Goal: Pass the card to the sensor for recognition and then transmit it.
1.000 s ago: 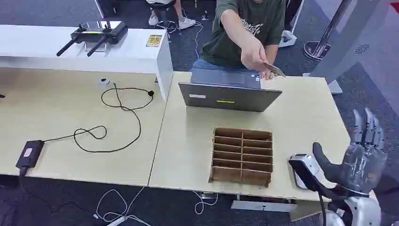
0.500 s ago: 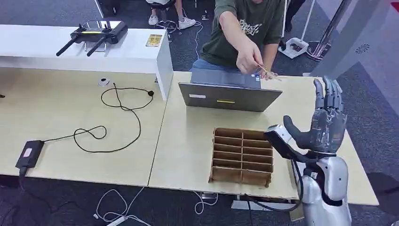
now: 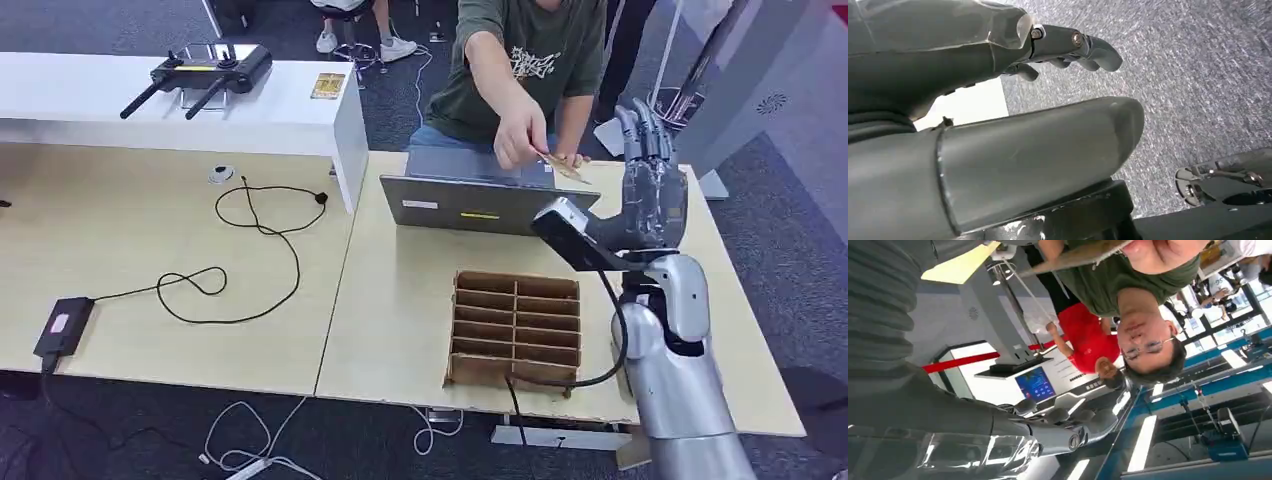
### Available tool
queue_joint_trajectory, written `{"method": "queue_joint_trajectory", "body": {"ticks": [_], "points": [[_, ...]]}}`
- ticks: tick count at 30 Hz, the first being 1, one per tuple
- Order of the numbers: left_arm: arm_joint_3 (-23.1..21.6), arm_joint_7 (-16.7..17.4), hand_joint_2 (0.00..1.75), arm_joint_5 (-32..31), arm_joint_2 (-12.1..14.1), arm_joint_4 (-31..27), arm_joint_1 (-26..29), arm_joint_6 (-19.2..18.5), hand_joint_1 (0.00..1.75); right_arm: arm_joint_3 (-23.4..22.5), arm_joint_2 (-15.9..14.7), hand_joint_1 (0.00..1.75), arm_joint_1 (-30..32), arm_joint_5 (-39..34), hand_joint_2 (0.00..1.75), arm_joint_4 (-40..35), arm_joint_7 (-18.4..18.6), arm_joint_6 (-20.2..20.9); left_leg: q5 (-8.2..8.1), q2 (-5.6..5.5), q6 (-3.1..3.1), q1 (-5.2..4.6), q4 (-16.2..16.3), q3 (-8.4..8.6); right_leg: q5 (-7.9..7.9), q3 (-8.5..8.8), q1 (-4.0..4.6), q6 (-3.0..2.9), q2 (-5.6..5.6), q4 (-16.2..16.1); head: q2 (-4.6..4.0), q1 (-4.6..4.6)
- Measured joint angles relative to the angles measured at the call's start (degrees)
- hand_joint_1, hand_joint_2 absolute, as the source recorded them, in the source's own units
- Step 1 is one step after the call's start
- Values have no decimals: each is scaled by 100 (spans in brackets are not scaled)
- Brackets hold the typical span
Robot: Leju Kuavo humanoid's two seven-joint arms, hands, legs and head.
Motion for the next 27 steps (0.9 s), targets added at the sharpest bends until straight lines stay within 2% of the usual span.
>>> {"method": "queue_joint_trajectory", "body": {"ticks": [7, 8, 9, 10, 11, 12, 13, 15, 19, 27], "points": [[0, 26, 0, -135, -2, 0, -6, -4, 0, 155, 0, 0, -533, 33, 175, 509, 28, 9, 0, -1, 0, 0, 0, 0, 0, 0, 0, 0, -1, 0, 0, 2], [0, -131, 0, -194, -17, -9, -10, 60, 0, 183, 0, 0, -595, 85, 175, 606, 37, -4, 0, 0, 0, -1, 1, 0, 0, -2, -1, 0, 1, 0, 0, 0], [0, -393, 0, -367, -37, -30, -20, 226, 0, 205, 0, 0, -662, 140, 175, 689, 77, -46, 0, 0, 0, -1, 2, -1, 1, -4, -1, 2, 1, 0, 0, 0], [0, -827, 0, -644, -81, -53, -38, 632, 0, 229, 0, 0, -721, 188, 175, 799, 139, -132, 1, -5, 2, -1, 3, -2, 1, -4, -1, 2, -4, -2, 0, 2], [0, -1102, 0, -951, -147, -99, -65, 1059, 0, 247, -4, 0, -770, 199, 175, 893, 170, -203, 2, -10, 3, -2, 3, -4, 2, -2, -3, 2, -10, -2, 0, 2], [-2, -1156, 0, -1177, -195, -207, -88, 1396, 0, 269, -35, 0, -829, 181, 175, 984, 192, -243, 2, -9, 3, -3, 3, -5, 2, -2, -3, 3, -8, -1, 0, 2], [-2, -1108, 0, -1301, -194, -311, -82, 1565, 0, 304, -59, 0, -884, 160, 175, 1066, 197, -236, 2, -6, 3, -3, 3, -4, 4, -2, -3, 4, -3, -2, 0, 2], [0, -1032, 0, -1394, -160, -476, 0, 1579, 0, 332, -107, 0, -944, 101, 175, 1134, 199, -227, 2, 0, 3, -2, 3, -3, 4, -3, -2, 4, 3, -3, 0, 4], [18, -1016, 0, -1460, -92, -485, 165, 1303, 0, 343, -166, 0, -952, 90, 175, 1158, 210, -225, 2, -6, 3, -2, 4, -9, 4, -11, -2, 5, -3, -5, 0, 2], [50, -1016, 0, -1539, -42, -483, 176, 1298, 0, 389, -243, 0, -996, 87, 175, 1245, 223, -214, 3, -4, 3, 0, 4, -12, 4, -13, 0, 4, -1, -2, 0, 2]]}}
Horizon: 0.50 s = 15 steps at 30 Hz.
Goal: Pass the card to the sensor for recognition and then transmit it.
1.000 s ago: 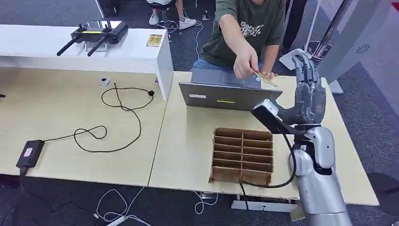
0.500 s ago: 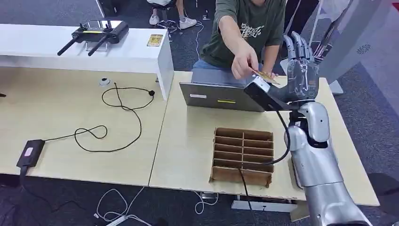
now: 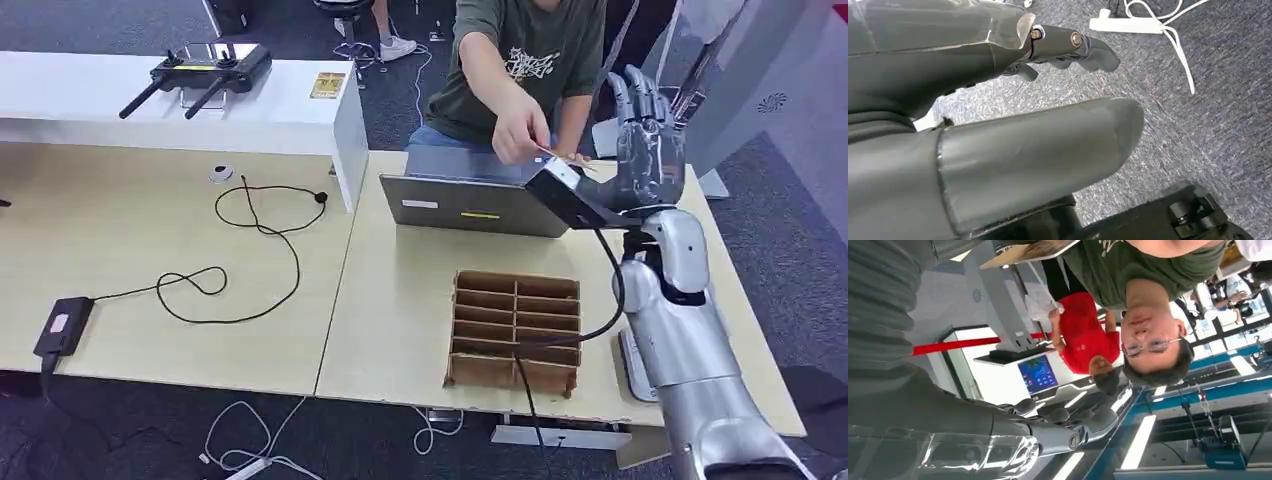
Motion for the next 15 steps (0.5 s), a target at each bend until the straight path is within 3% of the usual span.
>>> {"method": "queue_joint_trajectory", "body": {"ticks": [15], "points": [[98, 0, 0, 31, -11, 9, 0, 15, 0, 20, -203, 0, 104, -105, 175, -122, -22, -31, 0, 0, 0, -1, 1, 0, 0, -1, 0, 0, 0, -2, 0, 0]]}}
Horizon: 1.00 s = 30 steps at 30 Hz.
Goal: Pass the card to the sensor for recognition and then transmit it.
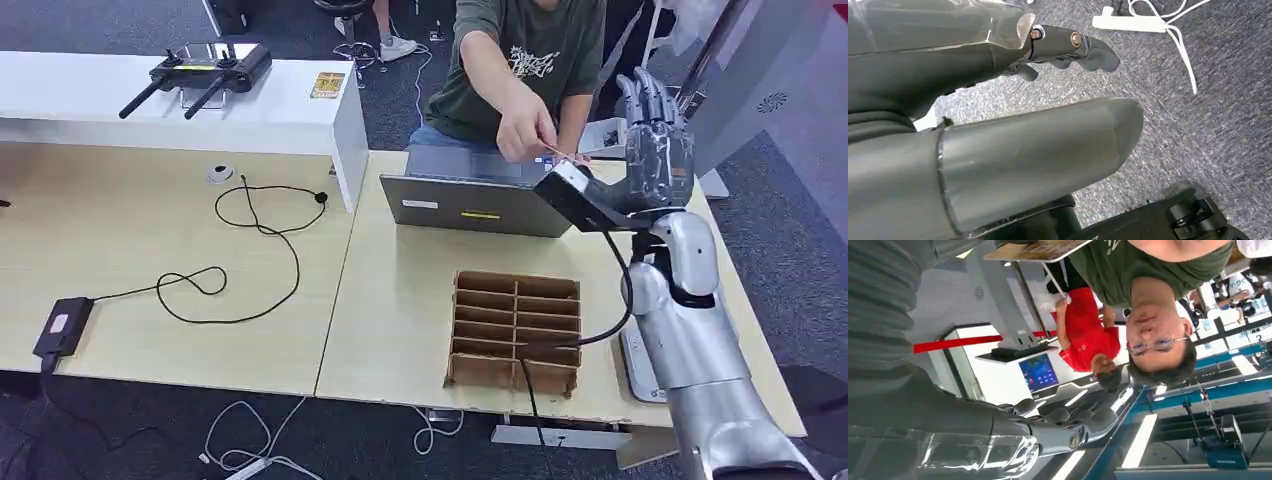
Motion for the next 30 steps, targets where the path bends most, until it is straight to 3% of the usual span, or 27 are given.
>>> {"method": "queue_joint_trajectory", "body": {"ticks": [4, 5, 6, 30], "points": [[4, 0, 0, 0, -2, 15, 0, -7, 0, 0, -37, 0, 120, 2, 175, -103, 0, -9, 0, 1, 0, 0, 0, 0, 0, 0, 0, 0, 0, 1, 0, 0], [4, 4, 0, 0, -2, 15, 0, -11, 0, 0, -46, 154, 145, 2, 175, -131, 0, -7, 0, 1, 0, 0, 0, 0, 0, 0, 0, 0, 0, 0, 0, -2], [4, 22, 0, 0, -2, 17, -1, -15, 0, 0, -52, 175, 169, 9, 175, -177, 2, -4, 0, 0, 0, 0, 0, 0, 0, 0, 0, 0, 0, 1, 0, 0], [4, 50, 0, 0, -59, 98, -2, -33, 0, -39, -57, 175, 404, 138, 175, -533, 48, 66, 0, 0, 0, 0, 0, 0, 0, 0, 0, 0, 0, 0, 0, 0]]}}
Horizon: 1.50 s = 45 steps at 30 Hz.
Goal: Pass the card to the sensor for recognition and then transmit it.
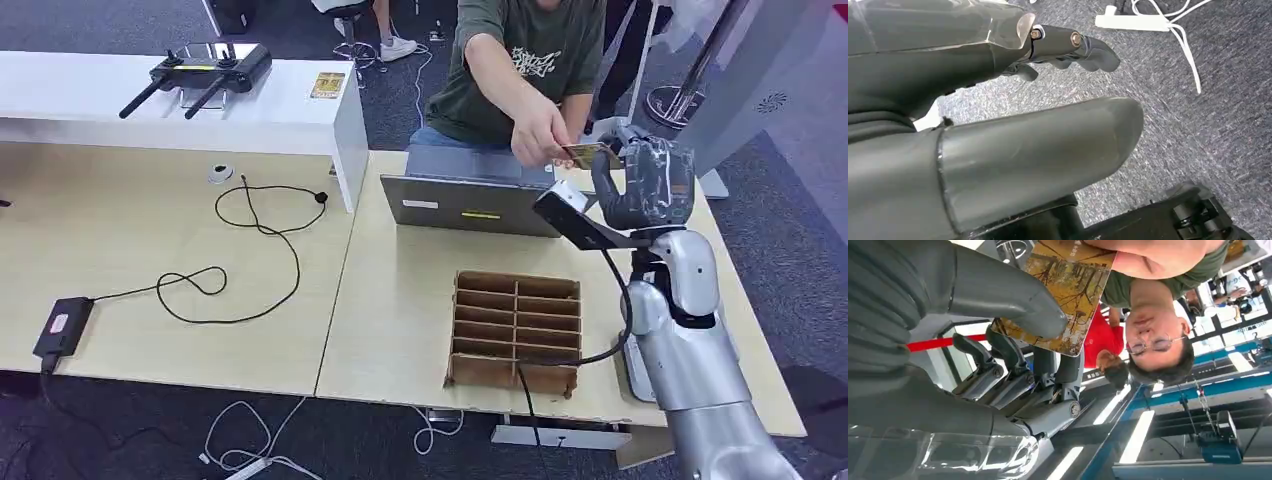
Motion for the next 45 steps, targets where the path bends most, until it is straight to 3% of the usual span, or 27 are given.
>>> {"method": "queue_joint_trajectory", "body": {"ticks": [13, 21, 25, 45], "points": [[0, -2, 0, 52, -28, 59, -1, 7, 0, -149, -44, 175, 117, -46, 175, -9, 13, 70, 0, 1, 0, 0, 0, 1, 0, 0, 0, 0, 1, 0, 0, 0], [9, -22, 0, 203, -39, 59, 2, 7, 0, -597, -44, 175, 172, -1505, 175, -9, 24, 619, 0, -1, 0, 0, 0, -1, 0, 0, 0, 0, -1, 0, 0, 0], [24, -57, 0, 258, -42, 59, 19, 33, 0, -885, -44, 175, 190, -2037, 175, -13, 11, 691, 0, 0, 0, 0, 0, -1, 0, 0, -1, 0, 0, 0, 0, -2], [46, -83, 0, 343, -76, 170, 29, 77, 0, -1608, -92, 175, 612, -2616, 175, -308, 0, 653, 0, -1, 0, 0, 0, -1, 0, -1, 0, 0, -1, -2, 0, 0]]}}
